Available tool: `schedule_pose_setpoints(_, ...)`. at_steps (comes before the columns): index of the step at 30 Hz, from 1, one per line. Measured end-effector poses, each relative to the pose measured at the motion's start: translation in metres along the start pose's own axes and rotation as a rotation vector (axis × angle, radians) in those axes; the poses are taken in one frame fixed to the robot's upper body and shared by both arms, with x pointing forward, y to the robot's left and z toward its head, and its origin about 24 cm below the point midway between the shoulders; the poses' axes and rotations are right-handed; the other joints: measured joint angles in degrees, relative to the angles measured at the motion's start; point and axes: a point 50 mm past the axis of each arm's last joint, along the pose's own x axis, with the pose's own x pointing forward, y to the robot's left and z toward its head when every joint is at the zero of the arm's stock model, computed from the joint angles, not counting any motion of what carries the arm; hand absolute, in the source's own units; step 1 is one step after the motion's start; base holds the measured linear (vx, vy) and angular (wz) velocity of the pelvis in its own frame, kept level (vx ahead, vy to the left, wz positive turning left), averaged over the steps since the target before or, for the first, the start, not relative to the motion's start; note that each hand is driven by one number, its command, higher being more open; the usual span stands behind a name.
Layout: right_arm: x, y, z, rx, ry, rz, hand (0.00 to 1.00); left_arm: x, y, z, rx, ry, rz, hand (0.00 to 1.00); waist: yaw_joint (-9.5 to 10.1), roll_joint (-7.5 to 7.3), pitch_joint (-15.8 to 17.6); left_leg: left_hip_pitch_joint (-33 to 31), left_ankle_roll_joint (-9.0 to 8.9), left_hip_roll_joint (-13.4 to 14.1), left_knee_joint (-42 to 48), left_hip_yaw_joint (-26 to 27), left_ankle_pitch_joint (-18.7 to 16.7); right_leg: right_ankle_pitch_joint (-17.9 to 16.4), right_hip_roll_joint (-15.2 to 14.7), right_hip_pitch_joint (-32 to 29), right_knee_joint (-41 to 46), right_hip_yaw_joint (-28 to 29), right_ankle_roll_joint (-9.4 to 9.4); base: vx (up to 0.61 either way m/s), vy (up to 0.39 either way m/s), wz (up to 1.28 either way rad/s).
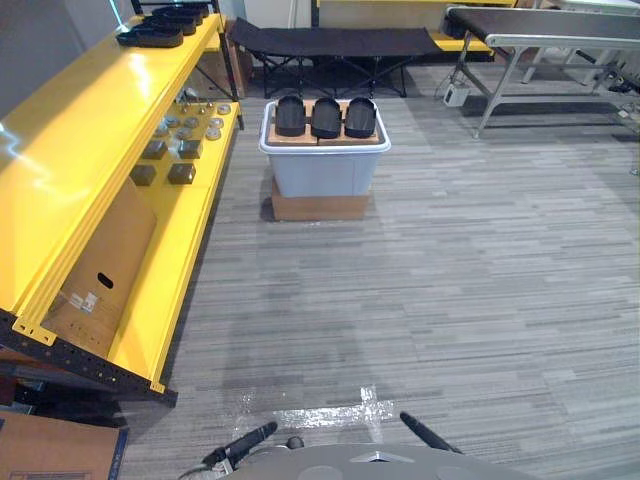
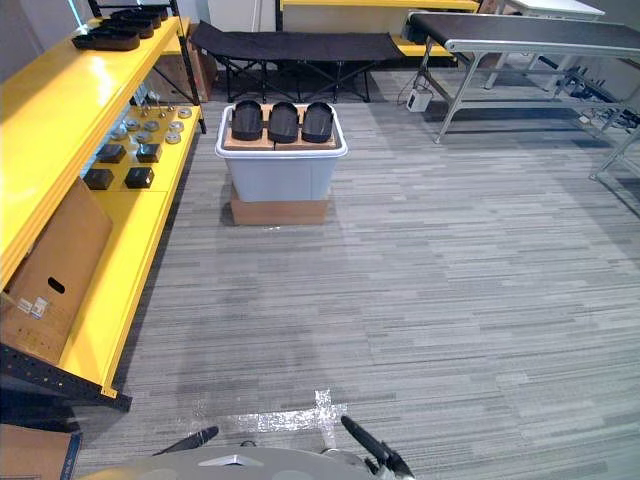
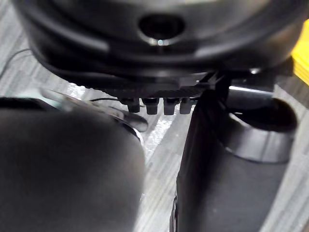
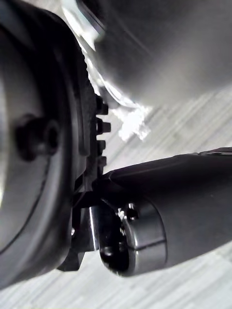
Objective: Walk over and take three plastic housings, then place them on the shelf
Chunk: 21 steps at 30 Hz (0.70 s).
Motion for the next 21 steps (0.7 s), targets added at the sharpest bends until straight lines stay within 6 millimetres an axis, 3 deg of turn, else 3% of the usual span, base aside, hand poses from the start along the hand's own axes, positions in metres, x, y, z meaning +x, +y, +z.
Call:
schedule_pose_setpoints(4,0.004,0.032,0.044,-0.096,-0.224,0.076,1.0,0.001,-0.026,0.033,0.045,-0.142,-0.09,1.0,-0.15,-0.3,0.3,0.1,-0.05,-0.3,0.0,0.1,0.0,0.1,-0.3,0.0,-0.2,-0.4,0.11,0.03,0.013,0.0)
schedule_pose_setpoints(8,0.004,0.048,0.076,-0.109,-0.341,0.127,1.0,0.0,-0.04,0.051,-0.003,-0.221,-0.146,1.0,-0.3,-0.19,0.3,0.2,-0.12,-0.3,0.0,0.3,-0.1,0.1,-0.4,0.0,-0.2,-0.7,0.14,0.0,0.0,0.0)
schedule_pose_setpoints(11,0.003,0.054,0.084,-0.083,-0.364,0.158,1.0,-0.001,-0.047,0.056,-0.014,-0.25,-0.182,1.0,-0.3,-0.15,0.3,0.2,-0.15,-0.3,0.0,0.3,-0.1,0.1,-0.4,0.0,-0.2,-0.8,0.14,0.0,0.0,0.0)
schedule_pose_setpoints(21,0.003,0.058,0.071,-0.109,-0.343,0.166,1.0,-0.01,-0.065,0.065,0.005,-0.357,-0.272,1.0,-1.39,-0.07,0.3,-0.1,-0.27,-0.7,0.0,0.2,0.3,0.3,-0.8,-0.2,-0.2,-1.2,0.54,-0.04,0.011,0.01)
